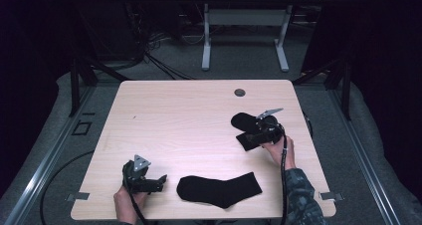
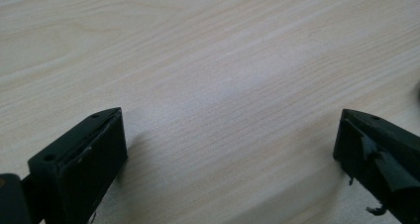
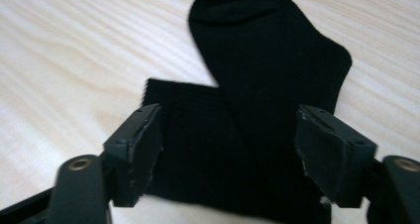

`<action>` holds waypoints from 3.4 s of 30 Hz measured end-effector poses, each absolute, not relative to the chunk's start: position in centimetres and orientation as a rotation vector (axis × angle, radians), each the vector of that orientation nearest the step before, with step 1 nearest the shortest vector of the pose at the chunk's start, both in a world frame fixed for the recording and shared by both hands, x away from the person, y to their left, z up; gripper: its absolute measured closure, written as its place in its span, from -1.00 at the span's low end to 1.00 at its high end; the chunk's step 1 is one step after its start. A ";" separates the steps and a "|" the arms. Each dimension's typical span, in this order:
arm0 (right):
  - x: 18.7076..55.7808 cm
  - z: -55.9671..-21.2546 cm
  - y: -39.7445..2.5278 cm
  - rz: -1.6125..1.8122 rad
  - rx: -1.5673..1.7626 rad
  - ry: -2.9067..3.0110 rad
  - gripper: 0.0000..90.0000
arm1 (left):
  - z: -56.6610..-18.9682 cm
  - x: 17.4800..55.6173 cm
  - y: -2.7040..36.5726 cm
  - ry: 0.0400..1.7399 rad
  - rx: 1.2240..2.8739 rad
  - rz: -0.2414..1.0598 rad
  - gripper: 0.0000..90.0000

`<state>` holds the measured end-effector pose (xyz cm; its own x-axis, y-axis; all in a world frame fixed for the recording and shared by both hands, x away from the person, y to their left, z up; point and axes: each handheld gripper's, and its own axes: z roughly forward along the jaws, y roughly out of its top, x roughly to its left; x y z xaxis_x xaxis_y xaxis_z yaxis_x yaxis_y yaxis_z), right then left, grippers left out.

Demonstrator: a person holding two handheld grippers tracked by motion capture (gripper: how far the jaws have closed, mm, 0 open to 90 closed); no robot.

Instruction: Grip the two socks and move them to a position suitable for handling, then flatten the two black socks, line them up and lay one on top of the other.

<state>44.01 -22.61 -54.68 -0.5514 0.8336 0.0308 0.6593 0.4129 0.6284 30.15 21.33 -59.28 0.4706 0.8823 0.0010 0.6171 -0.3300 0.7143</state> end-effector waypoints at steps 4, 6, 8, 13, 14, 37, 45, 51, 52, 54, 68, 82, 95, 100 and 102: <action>45.2 -55.2 -22.2 0.824 1.300 2.394 -0.22 | -59.3 30.2 21.4 1.239 2.068 0.523 -1.00; 45.8 -55.6 -22.1 0.813 1.322 2.398 -0.20 | -59.3 30.2 21.3 1.240 2.068 0.524 -1.00; 46.2 -55.8 -22.1 0.794 1.332 2.398 -0.19 | -59.3 30.2 21.3 1.240 2.068 0.524 -1.00; 46.7 -56.3 -22.0 0.767 1.352 2.392 -0.14 | -59.3 30.2 21.4 1.239 2.069 0.524 -1.00; 46.7 -56.4 -22.0 0.767 1.353 2.384 -0.11 | -59.3 30.2 21.4 1.239 2.069 0.524 -1.00; 45.9 -56.6 -22.8 0.836 1.368 2.305 0.86 | -59.3 30.1 21.3 1.240 2.065 0.523 -1.00; 43.7 -53.2 -22.6 0.990 1.284 2.288 0.86 | -59.3 30.1 21.3 1.240 2.065 0.523 -1.00; 42.3 -51.1 -22.0 1.077 1.220 2.287 0.86 | -59.3 30.1 21.3 1.240 2.065 0.523 -1.00; 41.7 -50.3 -21.6 1.110 1.190 2.301 0.86 | -59.3 30.1 21.3 1.240 2.065 0.523 -1.00; 41.2 -49.8 -21.1 1.134 1.164 2.310 0.86 | -59.3 30.1 21.3 1.240 2.065 0.523 -1.00; 38.9 -50.0 -16.7 1.228 0.951 2.502 0.85 | -59.3 30.2 21.3 1.240 2.066 0.524 -1.00; 40.0 -55.5 -13.9 1.009 0.883 2.727 0.25 | -59.3 30.2 21.3 1.240 2.065 0.524 -1.00; 37.9 -52.7 -17.1 1.091 1.019 2.593 -0.24 | -58.9 30.5 21.4 1.231 2.072 0.508 -0.82; 36.2 -52.2 -16.9 1.089 1.038 2.589 -0.23 | -55.7 31.9 19.8 1.142 2.096 0.466 -0.74; 35.8 -52.4 -16.6 1.095 1.043 2.598 -0.21 | -54.4 32.6 18.6 1.096 2.118 0.452 -0.68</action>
<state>35.80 -16.59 -52.36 -0.7511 0.6463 0.1347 0.5476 0.4959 0.6739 32.63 18.65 -54.43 0.5816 0.8134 -0.0106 0.5696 -0.3979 0.7192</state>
